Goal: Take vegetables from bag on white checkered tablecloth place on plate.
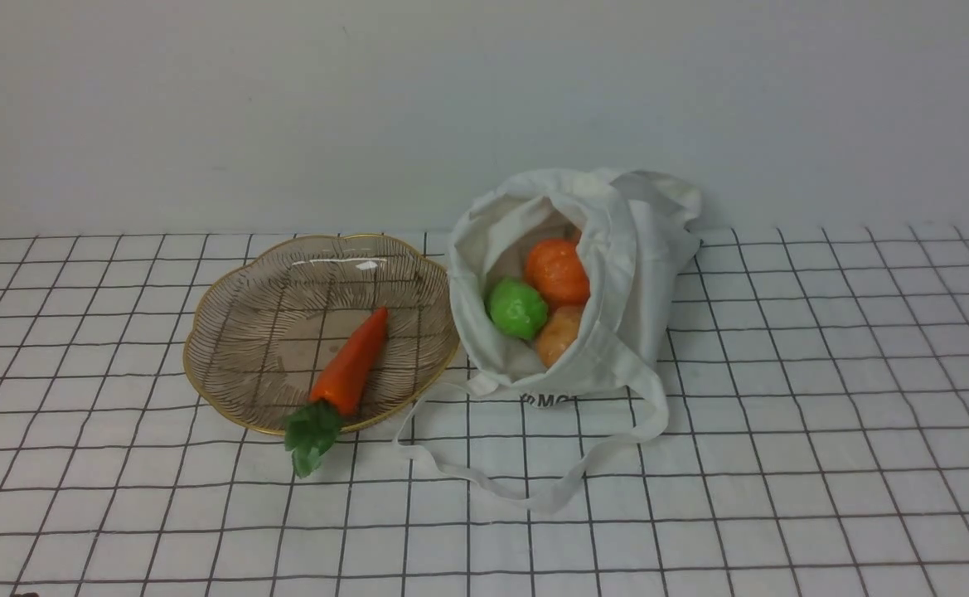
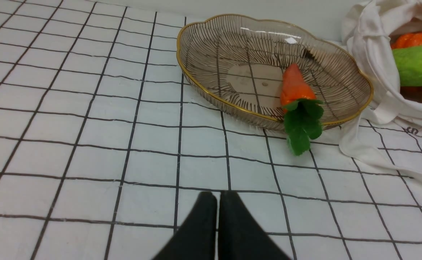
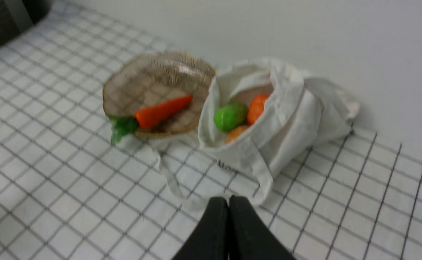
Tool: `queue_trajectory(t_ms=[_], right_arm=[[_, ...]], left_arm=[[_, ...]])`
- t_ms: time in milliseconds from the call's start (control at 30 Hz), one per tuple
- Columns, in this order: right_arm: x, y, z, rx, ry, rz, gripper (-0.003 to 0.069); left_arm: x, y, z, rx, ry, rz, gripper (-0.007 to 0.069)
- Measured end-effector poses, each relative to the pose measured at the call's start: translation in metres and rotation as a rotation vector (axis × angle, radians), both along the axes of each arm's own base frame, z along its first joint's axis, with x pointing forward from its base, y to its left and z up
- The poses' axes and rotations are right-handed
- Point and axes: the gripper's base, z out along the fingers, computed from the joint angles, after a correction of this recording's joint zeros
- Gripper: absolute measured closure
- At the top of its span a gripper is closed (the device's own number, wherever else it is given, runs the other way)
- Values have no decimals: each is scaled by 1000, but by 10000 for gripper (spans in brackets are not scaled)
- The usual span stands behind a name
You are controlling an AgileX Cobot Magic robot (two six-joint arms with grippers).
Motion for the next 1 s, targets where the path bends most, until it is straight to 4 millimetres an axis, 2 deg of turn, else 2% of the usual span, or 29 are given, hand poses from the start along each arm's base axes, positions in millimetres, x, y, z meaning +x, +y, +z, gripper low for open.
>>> queue_trajectory(t_ms=[33, 167, 233, 400, 667, 1000], right_arm=[[-14, -6, -12, 67, -108, -4, 673], [-27, -13, -62, 217, -324, -23, 673], [-21, -13, -85, 272, -414, -51, 673], [-5, -11, -114, 322, -498, -105, 673], [0, -9, -130, 304, -462, -110, 673], [0, -7, -139, 260, -380, -89, 673]], left_arm=[[0, 0, 0, 0, 0, 0, 632], [0, 0, 0, 0, 0, 0, 632], [0, 0, 0, 0, 0, 0, 632], [0, 0, 0, 0, 0, 0, 632], [0, 0, 0, 0, 0, 0, 632], [0, 0, 0, 0, 0, 0, 632]])
